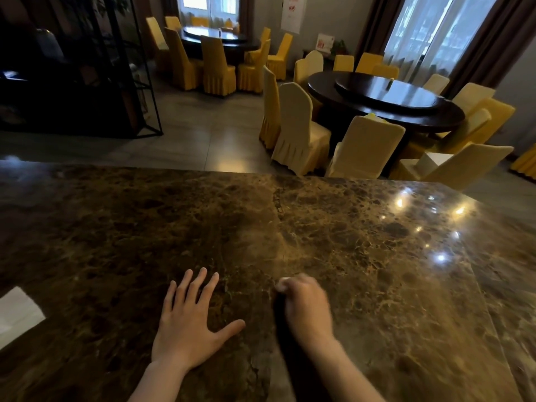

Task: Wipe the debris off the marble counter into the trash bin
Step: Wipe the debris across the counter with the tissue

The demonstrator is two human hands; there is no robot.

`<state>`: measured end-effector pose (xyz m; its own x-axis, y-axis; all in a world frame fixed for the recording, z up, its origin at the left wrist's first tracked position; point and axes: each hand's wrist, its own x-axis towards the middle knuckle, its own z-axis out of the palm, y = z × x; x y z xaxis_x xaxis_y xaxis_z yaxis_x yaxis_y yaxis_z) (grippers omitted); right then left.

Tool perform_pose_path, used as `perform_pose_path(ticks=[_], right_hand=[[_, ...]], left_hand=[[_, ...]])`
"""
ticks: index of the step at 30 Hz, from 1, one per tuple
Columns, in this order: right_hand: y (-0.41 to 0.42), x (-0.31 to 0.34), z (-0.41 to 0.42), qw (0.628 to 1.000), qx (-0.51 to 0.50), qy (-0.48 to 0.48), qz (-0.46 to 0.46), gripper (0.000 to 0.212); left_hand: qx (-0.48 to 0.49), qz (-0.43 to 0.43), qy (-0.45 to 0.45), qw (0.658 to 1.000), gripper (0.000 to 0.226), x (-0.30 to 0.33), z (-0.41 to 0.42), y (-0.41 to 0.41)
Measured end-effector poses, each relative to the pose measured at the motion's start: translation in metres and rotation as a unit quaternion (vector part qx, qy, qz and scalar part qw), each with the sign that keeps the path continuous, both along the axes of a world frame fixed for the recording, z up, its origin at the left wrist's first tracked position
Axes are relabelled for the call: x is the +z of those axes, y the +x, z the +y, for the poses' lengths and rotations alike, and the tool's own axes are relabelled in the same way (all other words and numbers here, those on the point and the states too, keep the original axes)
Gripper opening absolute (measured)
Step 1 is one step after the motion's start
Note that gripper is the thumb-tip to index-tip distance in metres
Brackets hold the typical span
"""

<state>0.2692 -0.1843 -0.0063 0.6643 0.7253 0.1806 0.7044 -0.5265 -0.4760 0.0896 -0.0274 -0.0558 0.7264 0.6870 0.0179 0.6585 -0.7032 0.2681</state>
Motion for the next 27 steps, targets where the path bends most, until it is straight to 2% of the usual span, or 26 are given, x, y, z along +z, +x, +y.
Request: perform_pose_path(ticks=[4, 8, 10, 14, 16, 19, 23, 27], right_hand=[[0.06, -0.003, -0.051, 0.978, -0.208, -0.021, -0.001, 0.023], [0.066, -0.005, -0.076, 0.958, -0.286, -0.025, 0.001, 0.025], [0.042, -0.003, -0.065, 0.969, -0.247, -0.018, -0.007, 0.026], [-0.024, -0.011, -0.036, 0.999, -0.046, -0.027, -0.003, 0.017], [-0.023, -0.01, -0.044, 0.999, -0.002, -0.033, -0.006, 0.016], [0.024, 0.0, -0.074, 0.994, -0.105, -0.031, 0.0, 0.012], [0.103, 0.016, -0.121, 0.953, -0.297, -0.054, 0.023, 0.013], [0.116, 0.005, -0.117, 0.935, -0.347, -0.081, 0.001, 0.015]], left_hand=[[0.002, 0.007, -0.007, 1.0, 0.117, 0.003, -0.002, 0.001], [0.003, 0.012, -0.008, 1.0, 0.119, 0.007, -0.003, 0.002], [0.0, 0.017, -0.008, 1.0, 0.12, 0.009, -0.004, 0.002], [-0.005, 0.026, -0.02, 0.999, 0.12, 0.012, -0.002, 0.001], [-0.006, 0.03, -0.024, 0.999, 0.12, 0.015, -0.002, 0.002], [-0.004, 0.032, -0.021, 0.999, 0.121, 0.017, -0.002, 0.003], [0.003, 0.021, -0.027, 0.999, 0.122, 0.014, -0.002, 0.002], [0.003, 0.022, -0.017, 1.0, 0.121, 0.011, -0.002, -0.001]])
